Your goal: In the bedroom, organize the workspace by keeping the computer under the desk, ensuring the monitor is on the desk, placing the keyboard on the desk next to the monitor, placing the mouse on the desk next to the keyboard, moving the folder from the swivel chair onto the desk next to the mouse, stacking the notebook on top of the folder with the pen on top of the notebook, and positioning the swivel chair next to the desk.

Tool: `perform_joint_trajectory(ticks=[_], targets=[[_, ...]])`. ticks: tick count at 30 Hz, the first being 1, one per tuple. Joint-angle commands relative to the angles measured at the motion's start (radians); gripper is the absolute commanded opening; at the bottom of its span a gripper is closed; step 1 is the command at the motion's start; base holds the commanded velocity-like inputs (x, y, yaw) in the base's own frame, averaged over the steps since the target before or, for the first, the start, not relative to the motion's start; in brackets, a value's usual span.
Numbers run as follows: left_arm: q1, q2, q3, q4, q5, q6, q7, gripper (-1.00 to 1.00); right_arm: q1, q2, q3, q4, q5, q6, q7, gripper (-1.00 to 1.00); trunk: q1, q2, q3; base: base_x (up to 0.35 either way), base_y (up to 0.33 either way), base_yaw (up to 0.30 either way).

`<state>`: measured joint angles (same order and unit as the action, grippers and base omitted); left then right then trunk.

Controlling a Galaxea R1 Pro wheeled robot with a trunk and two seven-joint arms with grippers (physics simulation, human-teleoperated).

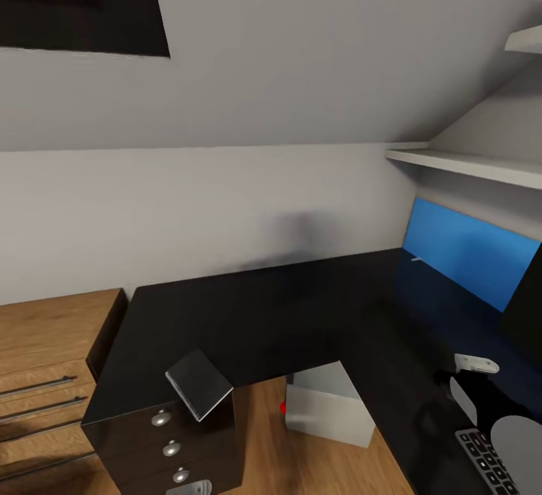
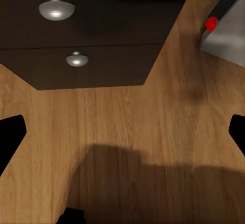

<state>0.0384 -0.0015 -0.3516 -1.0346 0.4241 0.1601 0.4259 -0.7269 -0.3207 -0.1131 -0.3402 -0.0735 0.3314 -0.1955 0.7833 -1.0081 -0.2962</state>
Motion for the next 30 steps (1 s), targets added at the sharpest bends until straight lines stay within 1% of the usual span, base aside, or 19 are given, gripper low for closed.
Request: perform_joint_trajectory(ticks=[1, 7, 14, 16, 19, 20, 23, 30], targets=[[0.000, 0.000, -0.002, -0.002, 0.005, 0.004, 0.007, 1.00, 0.000, 0.000, 0.000, -0.002, -0.012, 0.003, -0.005, -1.00, 0.004, -0.008, -0.004, 0.000, 0.000, 0.000], [0.000, 0.000, -0.001, -0.002, 0.005, 0.004, 0.008, 1.00, 0.000, 0.000, 0.000, -0.002, -0.012, 0.003, -0.005, -1.00, 0.027, -0.050, -0.023, 0.000, 0.000, 0.000], [0.000, 0.001, 0.001, -0.001, 0.005, 0.004, 0.008, 1.00, 0.000, 0.000, 0.000, -0.002, -0.012, 0.003, -0.005, -1.00, 0.027, -0.050, -0.023, 0.000, 0.000, 0.000], [0.000, 0.002, 0.008, 0.000, 0.005, 0.004, 0.008, 1.00, 0.000, -0.001, 0.000, -0.002, -0.012, 0.003, -0.005, -1.00, 0.027, -0.050, -0.023, 0.000, 0.000, 0.000], [0.000, 0.003, 0.033, 0.001, 0.006, 0.004, 0.006, 1.00, 0.000, -0.001, 0.000, -0.002, -0.012, 0.003, -0.005, -1.00, 0.027, -0.050, -0.023, -0.041, -0.013, 0.000], [0.000, 0.003, 0.037, 0.001, 0.005, 0.004, 0.006, 1.00, 0.000, -0.001, 0.000, -0.002, -0.012, 0.003, -0.005, -1.00, 0.027, -0.050, -0.023, -0.197, -0.069, 0.000], [0.000, 0.003, 0.040, 0.001, 0.006, 0.004, 0.005, 1.00, 0.000, -0.001, 0.000, -0.002, -0.011, 0.003, -0.005, -1.00, 0.027, -0.050, -0.023, -0.126, -0.041, 0.000], [0.000, 0.003, 0.042, 0.001, 0.005, 0.004, 0.006, 1.00, 0.000, 0.000, 0.000, -0.002, -0.011, 0.003, -0.005, -1.00, 0.027, -0.050, -0.023, -0.014, -0.004, 0.000]])
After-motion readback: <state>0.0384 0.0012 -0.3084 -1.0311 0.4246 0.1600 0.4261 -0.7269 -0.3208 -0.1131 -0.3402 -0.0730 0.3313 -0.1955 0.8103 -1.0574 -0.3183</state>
